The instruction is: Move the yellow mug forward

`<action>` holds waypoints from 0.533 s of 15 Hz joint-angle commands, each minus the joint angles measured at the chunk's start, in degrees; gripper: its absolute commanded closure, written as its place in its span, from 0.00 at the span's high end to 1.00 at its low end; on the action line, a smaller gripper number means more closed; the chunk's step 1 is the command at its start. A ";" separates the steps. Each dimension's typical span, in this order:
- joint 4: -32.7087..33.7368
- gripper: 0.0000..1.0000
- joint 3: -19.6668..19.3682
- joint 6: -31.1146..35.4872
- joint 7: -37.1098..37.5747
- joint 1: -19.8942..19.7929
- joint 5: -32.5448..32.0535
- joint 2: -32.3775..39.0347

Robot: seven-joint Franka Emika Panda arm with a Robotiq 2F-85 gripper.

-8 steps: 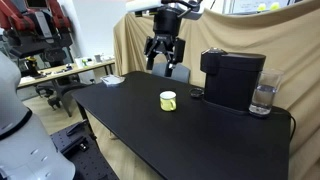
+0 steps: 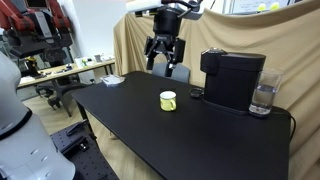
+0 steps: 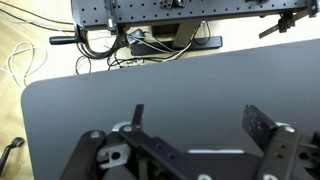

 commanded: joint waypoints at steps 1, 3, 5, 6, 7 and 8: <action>0.13 1.00 0.15 -0.16 -0.05 -0.17 0.04 0.04; 0.13 1.00 0.15 -0.16 -0.05 -0.17 0.04 0.04; 0.13 1.00 0.15 -0.16 -0.05 -0.17 0.04 0.04; 0.16 1.00 0.30 2.02 0.64 -0.07 0.08 1.01; 0.27 1.00 0.76 4.76 1.79 0.06 -0.73 2.27; 0.75 1.00 1.12 7.54 1.46 0.61 -0.20 4.21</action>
